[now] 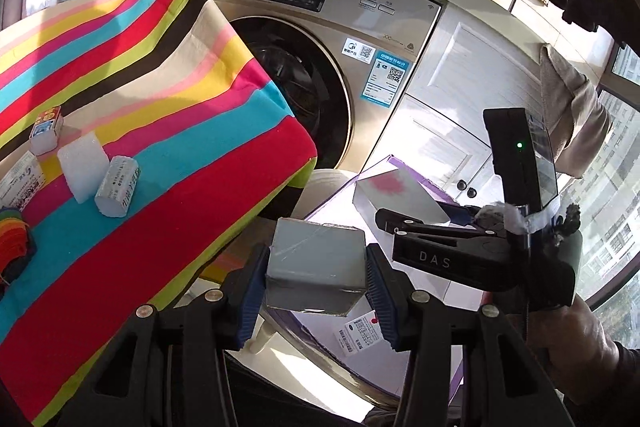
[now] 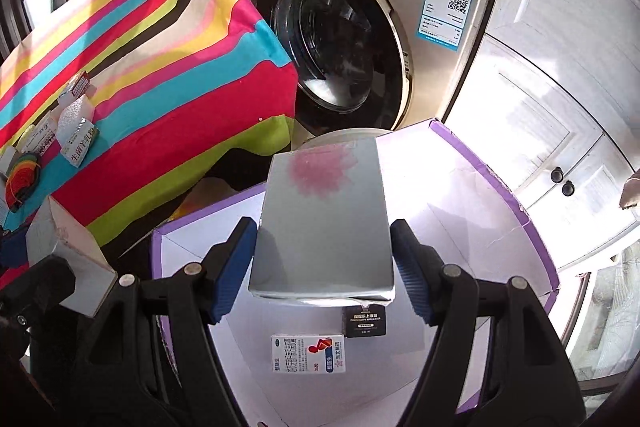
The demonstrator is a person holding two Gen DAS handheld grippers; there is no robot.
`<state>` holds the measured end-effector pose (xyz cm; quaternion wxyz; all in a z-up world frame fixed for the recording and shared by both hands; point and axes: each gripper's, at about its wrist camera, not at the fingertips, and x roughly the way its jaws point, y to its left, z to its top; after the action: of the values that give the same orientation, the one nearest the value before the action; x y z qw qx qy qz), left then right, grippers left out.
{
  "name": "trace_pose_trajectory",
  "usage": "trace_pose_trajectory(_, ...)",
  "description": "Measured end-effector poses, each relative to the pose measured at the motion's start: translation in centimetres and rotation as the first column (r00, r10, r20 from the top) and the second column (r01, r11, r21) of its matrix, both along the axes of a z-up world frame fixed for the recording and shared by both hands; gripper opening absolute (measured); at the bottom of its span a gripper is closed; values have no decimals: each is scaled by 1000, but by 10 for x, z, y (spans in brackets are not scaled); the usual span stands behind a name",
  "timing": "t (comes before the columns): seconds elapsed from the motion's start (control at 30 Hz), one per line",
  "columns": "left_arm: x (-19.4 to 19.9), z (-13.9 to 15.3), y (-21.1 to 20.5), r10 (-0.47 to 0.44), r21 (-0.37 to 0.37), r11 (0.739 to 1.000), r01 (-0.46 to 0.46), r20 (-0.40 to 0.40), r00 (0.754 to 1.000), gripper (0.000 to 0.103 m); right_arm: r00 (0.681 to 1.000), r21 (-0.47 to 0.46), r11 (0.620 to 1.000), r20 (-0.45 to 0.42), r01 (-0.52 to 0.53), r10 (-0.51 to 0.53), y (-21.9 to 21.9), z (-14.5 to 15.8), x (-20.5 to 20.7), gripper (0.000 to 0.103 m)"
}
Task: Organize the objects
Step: 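Carry both boxes into the purple-rimmed box and open both tools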
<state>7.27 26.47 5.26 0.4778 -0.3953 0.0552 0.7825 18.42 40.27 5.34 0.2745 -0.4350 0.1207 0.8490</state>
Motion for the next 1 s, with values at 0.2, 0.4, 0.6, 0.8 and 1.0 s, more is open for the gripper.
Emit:
trace_pose_trajectory(0.2, 12, -10, 18, -71, -26, 997, 72, 17, 997, 49, 997, -47, 997, 37, 66, -64, 17, -14, 11, 72)
trace_pose_trajectory(0.4, 18, -19, 32, -132, -38, 990, 135, 56, 990, 51, 993, -74, 991, 50, 115, -111, 28, -22, 23, 73)
trace_pose_trajectory(0.6, 14, -19, 28, -109, -29, 993, 111, 71, 992, 73, 991, -100, 987, 73, 123, -116, 32, -31, 22, 77)
trace_pose_trajectory(0.8, 7, -14, 16, -64, -10, 998, 65, 73, 995, 74, 993, -131, 986, 67, 108, -100, 26, -34, 17, 89)
trace_pose_trajectory(1.0, -4, -3, -8, 7, 27, 1000, -9, 58, 998, 74, 998, -139, 989, 47, 52, -46, 15, -32, 8, 90)
